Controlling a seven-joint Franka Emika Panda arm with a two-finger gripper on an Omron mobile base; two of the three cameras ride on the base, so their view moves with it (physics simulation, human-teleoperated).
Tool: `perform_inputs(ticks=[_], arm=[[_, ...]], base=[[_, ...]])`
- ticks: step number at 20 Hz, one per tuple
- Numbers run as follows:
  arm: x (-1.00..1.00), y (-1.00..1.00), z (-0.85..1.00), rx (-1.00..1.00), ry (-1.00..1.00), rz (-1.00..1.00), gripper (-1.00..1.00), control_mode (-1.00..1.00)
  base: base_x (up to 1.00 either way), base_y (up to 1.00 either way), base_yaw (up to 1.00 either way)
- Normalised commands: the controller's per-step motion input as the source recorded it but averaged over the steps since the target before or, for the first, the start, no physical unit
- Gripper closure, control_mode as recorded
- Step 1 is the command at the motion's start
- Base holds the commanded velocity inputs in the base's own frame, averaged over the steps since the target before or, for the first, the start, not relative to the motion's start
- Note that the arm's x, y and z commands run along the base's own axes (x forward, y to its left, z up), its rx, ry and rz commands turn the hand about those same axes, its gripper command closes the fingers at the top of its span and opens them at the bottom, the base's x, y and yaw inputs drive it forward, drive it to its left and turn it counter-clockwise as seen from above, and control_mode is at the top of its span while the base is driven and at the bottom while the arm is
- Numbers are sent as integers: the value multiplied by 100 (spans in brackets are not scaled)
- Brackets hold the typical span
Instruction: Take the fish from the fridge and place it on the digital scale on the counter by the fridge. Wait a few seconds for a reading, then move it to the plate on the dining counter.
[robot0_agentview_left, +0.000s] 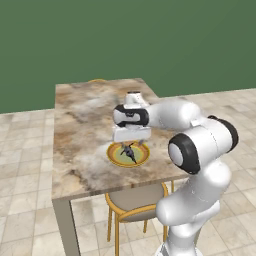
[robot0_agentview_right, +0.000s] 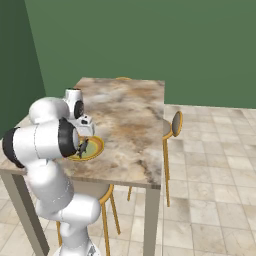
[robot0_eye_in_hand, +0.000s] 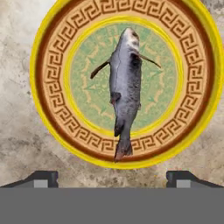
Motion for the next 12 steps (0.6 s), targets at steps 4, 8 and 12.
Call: perform_inputs(ticks=[4,8,12], arm=[[-100,0,100,1,0,0,-100,-100],[-100,-15,100,3,0,0,-100,-100],[-100,-26,100,4,2,0,-100,-100]], base=[[0,0,0],[0,0,0],[0,0,0]])
